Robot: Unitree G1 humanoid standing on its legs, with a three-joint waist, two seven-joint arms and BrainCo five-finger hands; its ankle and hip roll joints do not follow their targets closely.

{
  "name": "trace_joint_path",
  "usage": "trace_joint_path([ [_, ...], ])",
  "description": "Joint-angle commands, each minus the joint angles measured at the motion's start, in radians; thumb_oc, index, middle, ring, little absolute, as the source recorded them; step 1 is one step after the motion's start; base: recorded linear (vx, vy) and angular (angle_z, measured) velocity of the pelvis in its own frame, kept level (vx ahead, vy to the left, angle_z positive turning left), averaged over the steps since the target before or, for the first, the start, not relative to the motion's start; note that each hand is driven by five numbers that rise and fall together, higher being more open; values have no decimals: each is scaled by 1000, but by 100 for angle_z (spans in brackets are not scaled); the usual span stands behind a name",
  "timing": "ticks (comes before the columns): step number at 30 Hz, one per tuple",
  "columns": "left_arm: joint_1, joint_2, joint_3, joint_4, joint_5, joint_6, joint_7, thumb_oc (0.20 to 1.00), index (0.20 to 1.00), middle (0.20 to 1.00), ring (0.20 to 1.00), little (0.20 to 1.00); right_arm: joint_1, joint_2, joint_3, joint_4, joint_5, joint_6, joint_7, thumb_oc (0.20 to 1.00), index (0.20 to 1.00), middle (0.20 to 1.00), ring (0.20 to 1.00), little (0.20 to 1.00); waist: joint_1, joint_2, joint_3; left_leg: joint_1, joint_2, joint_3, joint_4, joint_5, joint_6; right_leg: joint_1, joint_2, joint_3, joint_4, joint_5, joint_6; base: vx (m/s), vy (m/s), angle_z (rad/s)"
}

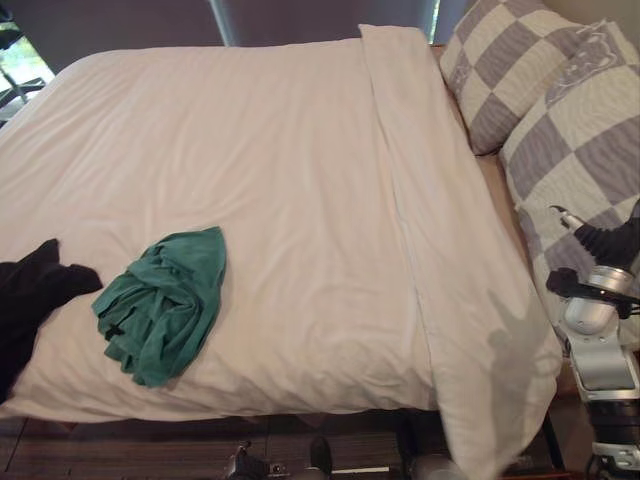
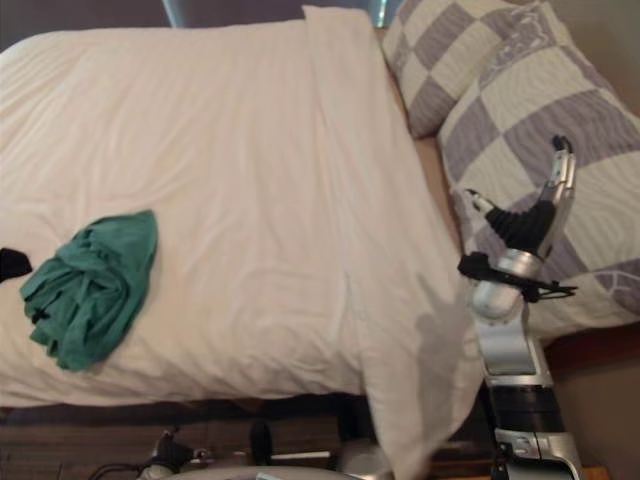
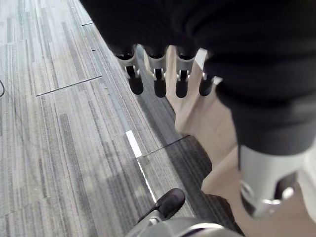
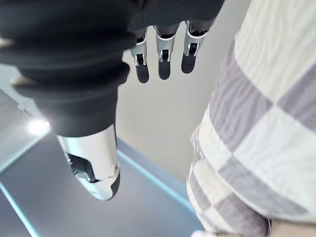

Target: Tidy up the quilt and then pick up the clothes from the bed and put them into the laundry hamper.

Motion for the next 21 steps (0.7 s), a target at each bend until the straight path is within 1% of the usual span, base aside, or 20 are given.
trace_joint_path([
  [1, -69, 31, -32, 55, 3, 5, 18, 1000, 1000, 1000, 1000, 1000, -132, -16, -12, 50, 93, -53, 40, 200, 200, 200, 200, 200, 28, -67, 59, 53, 35, -68, 0, -108, -57, -24, -131, -17, 14, -45, 110, -47, -10, 5],
  [2, -69, 31, -32, 55, 3, 5, 18, 1000, 1000, 1000, 1000, 1000, -132, -16, -12, 50, 93, -53, 40, 200, 200, 200, 200, 200, 28, -67, 59, 53, 35, -68, 0, -108, -57, -24, -131, -17, 14, -45, 110, -226, -35, 8],
  [3, -113, 45, -68, 44, -24, -9, 24, 1000, 1000, 1000, 1000, 1000, -270, -50, 88, 249, 161, -37, 46, 200, 200, 200, 200, 200, 53, -55, 122, -2, 23, -84, 9, -88, -57, -83, -134, -16, 43, -41, 108, -237, -29, 9],
  [4, -125, 50, -84, 34, -40, -17, 29, 1000, 1000, 1000, 1000, 1000, -306, -60, 111, 335, 190, -22, 44, 200, 200, 200, 200, 200, 62, -50, 146, -25, 17, -91, 28, -83, -55, -102, -137, -11, 57, -41, 106, -277, -22, 4],
  [5, -134, 52, -97, 22, -55, -24, 32, 1000, 1000, 1000, 1000, 1000, -347, -72, 123, 413, 226, -19, 38, 200, 200, 200, 200, 200, 66, -43, 163, -53, 11, -92, 57, -85, -55, -122, -140, -8, 75, -43, 104, -101, 3, -5],
  [6, -136, 52, -96, 22, -56, -24, 32, 1000, 1000, 1000, 1000, 1000, -355, -74, 126, 421, 229, -23, 37, 200, 200, 200, 200, 200, 66, -42, 163, -59, 11, -92, 63, -88, -55, -127, -141, -8, 78, -43, 104, -128, 12, 8],
  [7, -153, 57, -114, -2, -92, -39, 37, 1000, 1000, 1000, 1000, 1000, -399, -87, 134, 550, 285, -13, 32, 200, 200, 200, 200, 200, 71, -29, 201, -116, 1, -93, 123, -98, -56, -165, -147, -3, 111, -44, 99, -91, 6, 20],
  [8, -156, 56, -114, -2, -93, -38, 37, 1000, 1000, 1000, 1000, 1000, -406, -89, 136, 557, 288, -16, 32, 200, 200, 200, 200, 200, 71, -28, 200, -125, 1, -94, 132, -103, -56, -172, -147, -2, 115, -45, 99, -176, 18, 24],
  [9, -168, 59, -114, -23, -126, -46, 39, 1000, 1000, 1000, 1000, 1000, -399, -89, 124, 632, 330, -11, 34, 200, 200, 200, 200, 200, 70, -18, 234, -167, -7, -94, 179, -113, -59, -199, -148, 0, 143, -48, 95, -143, 24, 8],
  [11, -175, 58, -110, -27, -138, -46, 42, 1000, 1000, 1000, 1000, 1000, -382, -80, 113, 664, 348, -13, 35, 200, 200, 200, 200, 200, 67, -14, 247, -190, -7, -93, 206, -121, -60, -220, -149, 4, 164, -53, 94, -139, 26, 2],
  [12, -185, 58, -87, -30, -158, -42, 50, 1000, 1000, 1000, 1000, 1000, -314, -54, 92, 693, 352, -12, 42, 200, 200, 200, 200, 200, 56, -10, 272, -216, -10, -90, 237, -130, -61, -246, -145, 8, 196, -60, 94, -116, 18, -5],
  [13, -189, 56, -71, -25, -158, -39, 55, 1000, 1000, 1000, 1000, 1000, -260, -37, 80, 704, 340, -7, 47, 200, 200, 200, 200, 200, 49, -12, 277, -225, -10, -92, 251, -136, -60, -258, -144, 11, 210, -64, 94, -114, 18, -6],
  [14, -188, 57, -73, -25, -158, -39, 55, 1000, 1000, 1000, 1000, 1000, -255, -35, 78, 701, 339, -6, 47, 200, 200, 200, 200, 200, 50, -13, 274, -228, -10, -92, 255, -139, -60, -261, -144, 11, 214, -66, 94, -75, 1, 0],
  [15, -197, 54, -49, -13, -151, -34, 67, 1000, 1000, 1000, 1000, 1000, -147, 3, 71, 737, 303, 1, 68, 200, 200, 200, 200, 200, 37, -21, 282, -235, -11, -89, 272, -146, -60, -265, -145, 12, 227, -72, 96, -57, -7, 7],
  [16, -199, 55, -40, -8, -147, -34, 70, 1000, 1000, 1000, 1000, 1000, -97, 20, 71, 762, 286, 5, 81, 200, 200, 200, 200, 200, 31, -27, 280, -236, -12, -88, 279, -150, -59, -264, -146, 13, 230, -74, 98, -56, -7, 11],
  [17, -198, 56, -41, -8, -147, -35, 70, 1000, 1000, 1000, 1000, 1000, -95, 21, 71, 761, 285, 5, 81, 200, 200, 200, 200, 200, 31, -27, 279, -236, -12, -88, 280, -150, -59, -264, -146, 12, 230, -74, 98, -26, 5, 13],
  [18, -197, 62, -28, -6, -136, -31, 71, 1000, 1000, 1000, 1000, 1000, -3, 47, 87, 826, 244, 26, 122, 200, 200, 200, 200, 200, 20, -39, 271, -228, -12, -89, 281, -156, -57, -254, -149, 7, 225, -73, 99, -15, 10, 6],
  [19, -194, 66, -25, -8, -131, -31, 71, 1000, 1000, 1000, 1000, 1000, 40, 59, 94, 864, 230, 34, 141, 200, 200, 200, 200, 200, 14, -47, 265, -219, -13, -88, 277, -159, -54, -245, -152, 5, 218, -70, 100, -14, 10, 4],
  [20, -192, 67, -26, -9, -130, -31, 71, 1000, 1000, 1000, 1000, 1000, 41, 60, 94, 865, 229, 34, 141, 200, 200, 200, 200, 200, 14, -48, 264, -217, -13, -88, 276, -159, -54, -243, -152, 5, 217, -70, 100, 14, 15, 5],
  [21, -182, 75, -19, -13, -123, -30, 69, 1000, 1000, 1000, 1000, 1000, 124, 99, 104, 925, 217, 49, 181, 200, 200, 200, 200, 200, 0, -61, 248, -196, -13, -81, 253, -160, -49, -225, -157, -2, 202, -59, 104, 26, 29, 8],
])
